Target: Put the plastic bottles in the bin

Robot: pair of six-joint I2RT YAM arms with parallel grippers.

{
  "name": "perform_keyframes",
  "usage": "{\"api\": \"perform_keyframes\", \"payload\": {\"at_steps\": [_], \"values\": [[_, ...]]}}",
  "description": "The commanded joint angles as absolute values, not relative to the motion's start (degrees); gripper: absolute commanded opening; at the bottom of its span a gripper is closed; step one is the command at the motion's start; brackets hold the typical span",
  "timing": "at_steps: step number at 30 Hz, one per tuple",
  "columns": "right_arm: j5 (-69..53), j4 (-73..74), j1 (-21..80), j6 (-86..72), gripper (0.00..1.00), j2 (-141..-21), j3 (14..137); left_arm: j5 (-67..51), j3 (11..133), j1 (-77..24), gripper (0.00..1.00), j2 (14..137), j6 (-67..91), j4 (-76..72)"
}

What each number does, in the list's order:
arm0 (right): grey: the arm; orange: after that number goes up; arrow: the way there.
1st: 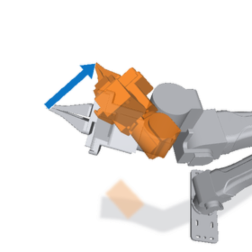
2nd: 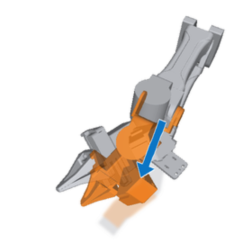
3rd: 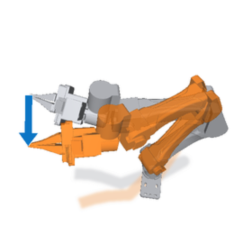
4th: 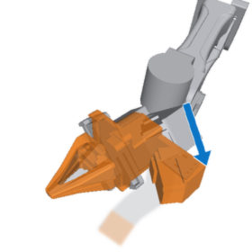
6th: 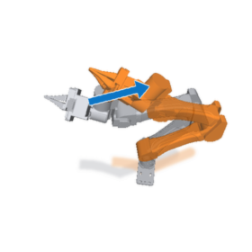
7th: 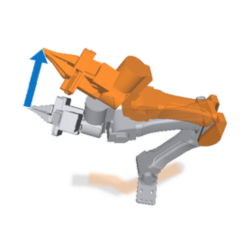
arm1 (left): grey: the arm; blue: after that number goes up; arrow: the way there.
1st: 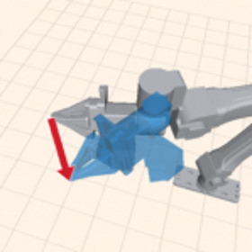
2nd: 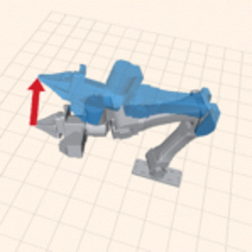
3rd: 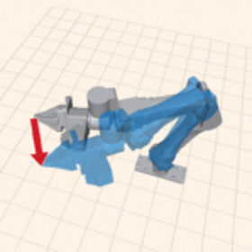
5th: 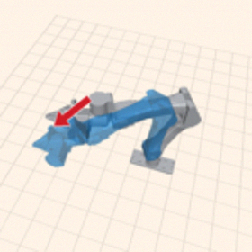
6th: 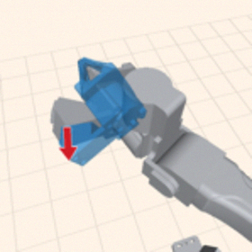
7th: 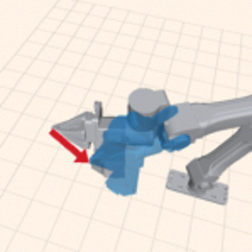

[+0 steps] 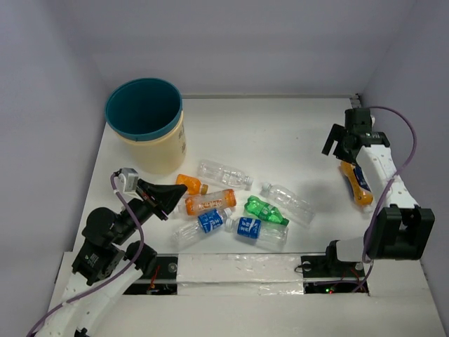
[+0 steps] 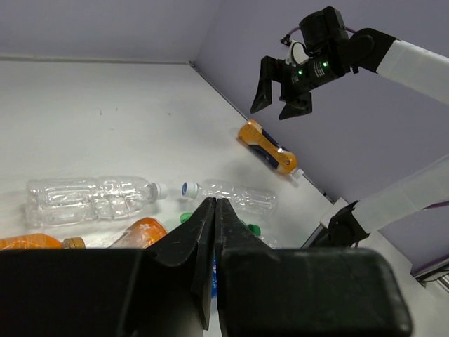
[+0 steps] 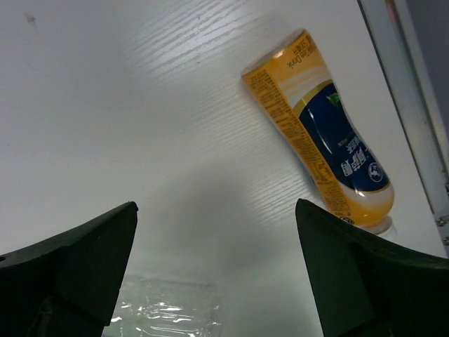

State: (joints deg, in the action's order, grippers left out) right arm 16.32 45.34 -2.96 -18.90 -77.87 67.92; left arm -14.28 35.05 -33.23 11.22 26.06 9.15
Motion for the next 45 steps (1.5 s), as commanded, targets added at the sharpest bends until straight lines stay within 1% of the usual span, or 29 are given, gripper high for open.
{"api": "perform_keyframes", "payload": {"at_steps": [1,3,4,6,7,10,14,20,28,29,31,34,37,38,40,41,43,44,45], "values": [[18.53,51.58,-3.25,-14.42,1.00,-81.90,73.64,-12.22,35.07,-34.36,0.00,9.84,26.46,8.00],[20.30,52.47,-4.92,-14.59,1.00,-84.98,75.31,-12.04,35.07,-34.37,0.00,9.58,26.54,8.17],[20.48,52.73,-4.92,-14.50,1.00,-85.77,76.54,-11.95,35.07,-34.97,0.02,9.41,26.54,8.26],[21.00,52.82,-6.76,-14.15,1.00,-88.67,77.34,-11.95,35.07,-35.59,0.07,9.23,26.54,8.09],[21.44,53.00,-7.46,-13.72,1.00,-89.90,77.69,-11.95,35.07,-35.60,0.12,9.14,26.54,8.09],[20.22,52.82,-9.93,-13.10,1.00,-94.12,78.83,-11.78,35.07,-36.12,0.20,8.79,26.54,8.09],[19.42,52.38,-10.46,-10.20,1.00,-97.46,80.59,-11.34,35.07,-36.65,0.24,8.79,26.63,8.35],[15.92,53.61,-12.91,-7.82,1.00,-103.52,84.20,-10.46,35.24,-37.79,0.28,8.35,26.46,8.61],[13.28,54.32,-12.92,-6.51,0.98,-112.32,86.22,-9.49,35.51,-38.32,0.35,8.61,26.54,9.32],[12.66,54.58,-12.92,-6.59,0.95,-112.93,86.83,-9.49,35.51,-38.84,0.35,8.70,26.54,9.32],[11.87,54.75,-12.92,-6.59,0.92,-114.17,87.36,-9.41,35.51,-38.85,0.35,8.61,26.46,9.32],[11.86,54.75,-12.92,-6.59,0.83,-114.61,87.71,-9.05,35.68,-38.85,0.36,8.70,26.46,9.49],[13.00,54.76,-12.92,-7.20,0.68,-114.26,88.33,-8.79,35.68,-38.85,0.37,8.70,26.46,9.49],[14.31,54.49,-12.92,-7.38,0.60,-113.56,88.59,-8.70,35.68,-38.85,0.37,8.70,26.46,9.58],[15.46,55.02,-12.92,-7.73,0.58,-112.59,91.04,-8.61,35.68,-38.85,0.38,8.96,26.46,9.67],[16.60,55.19,-12.92,-7.91,0.53,-111.20,92.10,-8.61,35.68,-38.85,0.38,9.23,26.46,9.67],[17.40,55.55,-12.92,-8.78,0.48,-109.26,94.82,-8.70,35.68,-38.85,0.40,9.40,26.54,9.67],[16.79,55.98,-12.92,-9.05,0.46,-108.12,98.23,-8.70,35.77,-38.85,0.40,9.58,26.54,9.67],[16.53,56.07,-12.92,-9.23,0.47,-105.76,100.00,-8.53,35.68,-38.85,0.41,9.75,26.63,9.67]]}}
